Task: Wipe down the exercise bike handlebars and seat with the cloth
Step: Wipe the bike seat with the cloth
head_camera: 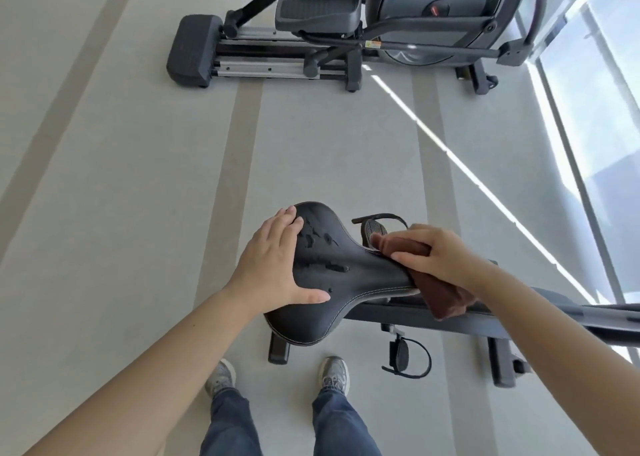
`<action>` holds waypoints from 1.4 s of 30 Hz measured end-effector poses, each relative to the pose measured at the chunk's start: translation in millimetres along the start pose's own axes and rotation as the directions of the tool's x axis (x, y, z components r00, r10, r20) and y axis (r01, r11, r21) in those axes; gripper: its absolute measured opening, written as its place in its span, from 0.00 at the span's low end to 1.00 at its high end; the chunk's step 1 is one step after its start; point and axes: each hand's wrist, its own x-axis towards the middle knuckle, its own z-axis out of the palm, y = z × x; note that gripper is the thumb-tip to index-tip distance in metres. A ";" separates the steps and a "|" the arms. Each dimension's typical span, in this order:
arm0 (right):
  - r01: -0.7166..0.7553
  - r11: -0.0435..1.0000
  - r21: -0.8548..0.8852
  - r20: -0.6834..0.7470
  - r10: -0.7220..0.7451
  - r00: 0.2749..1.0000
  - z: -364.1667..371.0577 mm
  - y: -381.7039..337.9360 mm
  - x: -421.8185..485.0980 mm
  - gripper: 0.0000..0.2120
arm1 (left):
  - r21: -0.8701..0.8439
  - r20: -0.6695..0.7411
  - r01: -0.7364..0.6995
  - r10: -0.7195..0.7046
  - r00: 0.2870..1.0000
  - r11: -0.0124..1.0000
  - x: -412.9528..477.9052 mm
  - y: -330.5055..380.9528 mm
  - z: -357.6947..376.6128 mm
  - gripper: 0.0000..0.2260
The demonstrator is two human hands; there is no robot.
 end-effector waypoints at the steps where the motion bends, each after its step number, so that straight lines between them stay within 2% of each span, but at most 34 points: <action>1: -0.050 0.998 0.036 -0.043 0.052 0.998 -0.6 5.4 -7.3 0.15 | 0.010 0.003 0.000 0.000 1.000 1.000 -0.3 -0.1 0.1 0.54; 5: -0.133 0.987 0.090 -0.217 0.150 0.965 16.6 -1.2 -21.3 0.12 | 0.021 0.015 -0.014 0.013 1.000 1.000 0.1 -3.2 1.2 0.54; 8: -0.206 0.970 0.127 -0.423 0.241 0.873 37.0 -14.3 -27.8 0.12 | 0.054 0.027 -0.040 0.039 0.999 0.998 1.0 -5.7 1.7 0.53; 10: -0.274 0.952 0.140 -0.573 0.303 0.761 54.1 -26.4 -30.0 0.13 | 0.076 0.035 -0.069 0.066 0.997 0.995 1.6 -8.8 0.6 0.53; 12: -0.345 0.925 0.160 -0.703 0.352 0.617 75.5 -43.5 -28.6 0.13 | 0.078 0.051 -0.098 0.094 0.994 0.992 2.5 -14.1 -1.6 0.53; 15: -0.430 0.878 0.213 -0.816 0.402 0.415 107.9 -73.4 -22.6 0.14 | 0.115 0.093 -0.171 0.161 0.983 0.979 4.4 -21.9 -5.9 0.53; 17: -0.464 0.856 0.226 -0.839 0.413 0.353 125.1 -90.5 -19.3 0.14 | 0.140 0.110 -0.222 0.208 0.972 0.965 6.3 -27.5 -8.1 0.53; 20: -0.471 0.856 0.216 -0.831 0.414 0.371 147.7 -109.7 -19.6 0.14 | 0.166 0.125 -0.303 0.284 0.951 0.938 10.7 -36.6 -11.0 0.52; 23: -0.397 0.889 0.229 -0.827 0.392 0.403 167.0 -120.7 -25.9 0.14 | 0.170 0.124 -0.385 0.368 0.922 0.907 16.2 -44.4 -17.3 0.50; 25: -0.346 0.903 0.255 -0.841 0.383 0.382 175.9 -121.9 -27.9 0.14 | 0.127 0.147 -0.466 0.448 0.882 0.875 22.8 -49.6 -22.0 0.49; 27: -0.313 0.899 0.305 -0.866 0.399 0.302 176.3 -115.9 -22.9 0.13 | 0.091 0.218 -0.574 0.546 0.809 0.814 34.1 -54.5 -27.2 0.49; 29: -0.313 0.873 0.374 -0.878 0.442 0.184 168.6 -104.7 -13.8 0.13 | 0.093 0.311 -0.644 0.593 0.743 0.759 47.3 -56.2 -31.7 0.52; 31: -0.282 0.840 0.463 -0.866 0.497 0.060 157.2 -93.0 -6.6 0.15 | 0.108 0.377 -0.681 0.605 0.702 0.724 57.7 -53.7 -34.0 0.54; 33: -0.228 0.808 0.544 -0.831 0.555 -0.015 146.7 -84.9 -2.8 0.16 | 0.108 0.398 -0.696 0.611 0.684 0.710 63.9 -51.0 -34.3 0.55; 34: -0.212 0.798 0.564 -0.820 0.572 -0.026 144.9 -84.1 -2.7 0.16 | 0.107 0.395 -0.701 0.617 0.681 0.705 65.6 -50.2 -34.2 0.56; 36: -0.166 0.786 0.595 -0.797 0.603 -0.001 147.6 -88.9 -6.7 0.17 | 0.106 0.383 -0.703 0.624 0.681 0.703 67.8 -50.5 -32.7 0.57; 39: -0.096 0.764 0.639 -0.754 0.646 0.121 166.4 -101.3 -19.6 0.17 | 0.119 0.383 -0.717 0.634 0.671 0.687 70.3 -49.6 -30.9 0.58; 41: -0.111 0.778 0.618 -0.752 0.626 0.205 179.9 -107.1 -25.7 0.16 | 0.122 0.380 -0.734 0.651 0.656 0.668 71.9 -47.1 -30.9 0.58; 42: -0.115 0.783 0.611 -0.754 0.620 0.218 182.4 -107.4 -25.8 0.15 | 0.115 0.376 -0.739 0.660 0.650 0.663 72.9 -46.0 -31.5 0.58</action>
